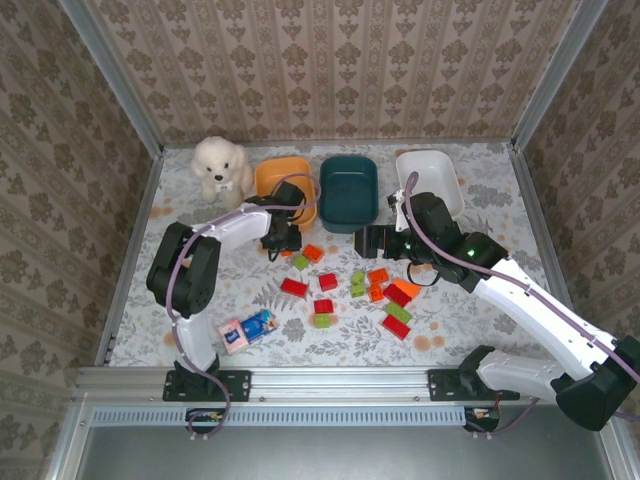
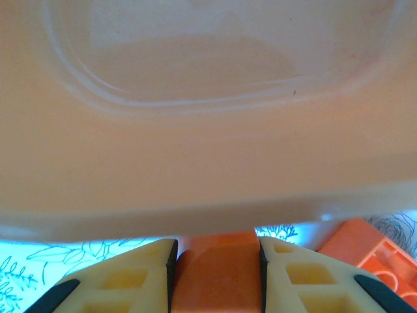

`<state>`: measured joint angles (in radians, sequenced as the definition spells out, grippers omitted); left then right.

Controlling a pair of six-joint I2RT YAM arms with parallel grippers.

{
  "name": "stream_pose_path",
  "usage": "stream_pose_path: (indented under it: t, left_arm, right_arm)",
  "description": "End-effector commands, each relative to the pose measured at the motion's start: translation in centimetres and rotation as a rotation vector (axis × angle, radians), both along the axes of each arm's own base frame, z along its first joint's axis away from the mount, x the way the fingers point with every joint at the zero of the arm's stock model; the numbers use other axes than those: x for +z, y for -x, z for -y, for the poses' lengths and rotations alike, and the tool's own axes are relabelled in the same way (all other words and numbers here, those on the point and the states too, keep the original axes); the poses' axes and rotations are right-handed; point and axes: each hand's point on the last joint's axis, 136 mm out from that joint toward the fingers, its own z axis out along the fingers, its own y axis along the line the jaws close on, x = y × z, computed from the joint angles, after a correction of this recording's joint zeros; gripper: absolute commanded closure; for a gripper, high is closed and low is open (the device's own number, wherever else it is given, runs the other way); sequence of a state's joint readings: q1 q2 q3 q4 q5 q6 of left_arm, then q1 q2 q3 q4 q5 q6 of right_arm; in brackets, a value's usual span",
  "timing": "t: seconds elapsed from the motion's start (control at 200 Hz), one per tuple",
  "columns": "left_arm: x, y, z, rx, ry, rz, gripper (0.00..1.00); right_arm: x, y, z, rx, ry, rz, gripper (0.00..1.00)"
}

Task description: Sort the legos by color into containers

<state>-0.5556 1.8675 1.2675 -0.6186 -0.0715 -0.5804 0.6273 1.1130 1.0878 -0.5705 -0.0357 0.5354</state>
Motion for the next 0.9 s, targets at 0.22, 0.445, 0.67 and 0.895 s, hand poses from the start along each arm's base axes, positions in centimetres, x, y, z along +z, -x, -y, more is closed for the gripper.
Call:
stream_pose_path:
  t: [0.22, 0.445, 0.67, 0.895]
  left_arm:
    - [10.9, 2.1, -0.8, -0.023, 0.025, 0.115, 0.72]
    - [12.1, -5.1, -0.3, 0.001, 0.051, 0.152, 0.72]
    - [7.4, -12.2, -0.4, 0.073, 0.082, 0.086, 0.72]
    - [3.9, -15.0, 0.0, 0.075, 0.087, 0.046, 0.71]
  right_arm:
    - [1.1, -0.3, 0.0, -0.010, -0.019, 0.024, 0.11]
    - [0.6, -0.7, 0.3, -0.027, 0.016, 0.008, 0.13]
    - [0.0, -0.5, 1.7, -0.073, 0.077, -0.028, 0.13]
    - [-1.7, 1.1, 3.4, -0.110, 0.102, -0.091, 0.13]
